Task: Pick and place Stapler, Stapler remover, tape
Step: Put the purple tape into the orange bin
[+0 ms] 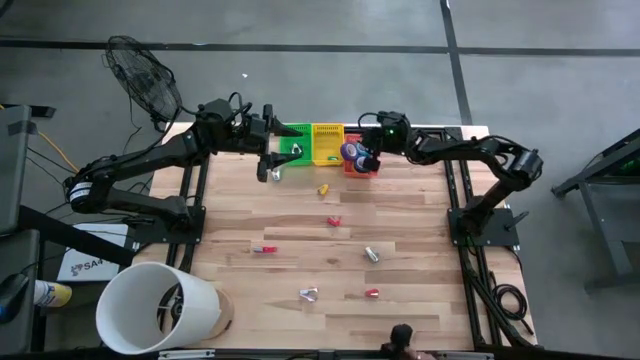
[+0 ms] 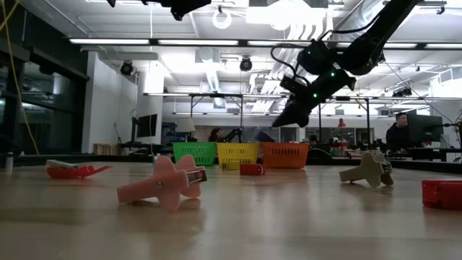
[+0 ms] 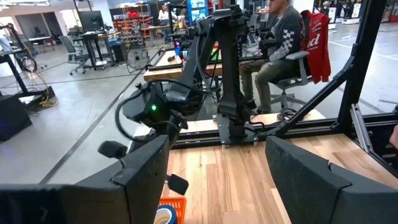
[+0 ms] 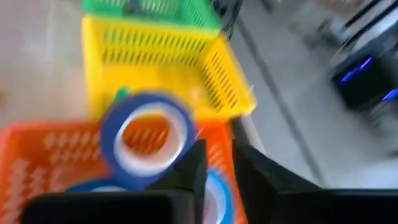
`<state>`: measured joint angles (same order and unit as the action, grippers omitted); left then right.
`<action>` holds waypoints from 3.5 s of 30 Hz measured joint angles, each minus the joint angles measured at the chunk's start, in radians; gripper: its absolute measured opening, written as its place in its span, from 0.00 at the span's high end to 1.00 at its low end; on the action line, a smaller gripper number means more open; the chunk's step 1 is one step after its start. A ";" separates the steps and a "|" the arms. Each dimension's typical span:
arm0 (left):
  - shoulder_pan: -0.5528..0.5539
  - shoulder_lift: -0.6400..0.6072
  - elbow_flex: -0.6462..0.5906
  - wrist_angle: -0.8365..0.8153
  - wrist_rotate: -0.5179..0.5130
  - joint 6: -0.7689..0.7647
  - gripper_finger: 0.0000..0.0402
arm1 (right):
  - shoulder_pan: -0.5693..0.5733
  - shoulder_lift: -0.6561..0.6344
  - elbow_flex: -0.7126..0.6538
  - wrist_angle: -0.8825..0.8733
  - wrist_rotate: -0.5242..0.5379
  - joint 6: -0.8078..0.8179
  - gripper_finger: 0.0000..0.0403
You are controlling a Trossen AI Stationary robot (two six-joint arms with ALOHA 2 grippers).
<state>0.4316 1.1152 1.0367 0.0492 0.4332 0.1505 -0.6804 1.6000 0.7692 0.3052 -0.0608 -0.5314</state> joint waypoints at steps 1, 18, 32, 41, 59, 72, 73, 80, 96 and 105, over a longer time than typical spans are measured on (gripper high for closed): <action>0.000 0.000 0.000 0.000 0.000 0.000 0.34 | 0.000 -0.002 0.000 -0.037 -0.001 0.016 0.87; 0.000 0.000 0.000 0.000 0.000 0.002 0.34 | 0.008 0.010 0.000 -0.140 -0.118 0.205 1.00; 0.000 0.000 0.000 -0.007 0.000 0.002 0.34 | 0.033 0.080 0.002 -0.067 -0.089 0.289 1.00; 0.000 0.000 0.000 -0.031 -0.001 0.001 0.34 | 0.033 0.080 0.002 -0.032 -0.076 0.345 1.00; 0.000 0.000 0.000 -0.031 -0.009 0.010 0.34 | 0.033 0.117 0.002 -0.028 -0.071 0.352 1.00; 0.000 0.000 0.000 -0.031 -0.009 0.009 0.34 | 0.034 0.080 0.002 -0.049 -0.050 0.396 1.00; 0.000 0.000 0.000 -0.031 -0.009 0.009 0.34 | 0.034 0.066 0.002 -0.050 -0.047 0.393 1.00; 0.000 0.000 0.000 -0.038 -0.009 0.009 0.34 | 0.033 0.000 0.002 -0.004 -0.081 0.389 1.00; 0.000 0.000 0.000 -0.053 -0.006 0.009 0.34 | 0.043 0.033 0.002 0.080 -0.159 0.400 1.00; 0.000 0.000 0.000 -0.053 -0.006 0.009 0.34 | 0.053 0.052 0.002 0.106 -0.154 0.403 1.00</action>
<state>0.4316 1.1149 1.0367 -0.0036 0.4268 0.1593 -0.6273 1.6523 0.7712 0.4112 -0.2146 -0.1282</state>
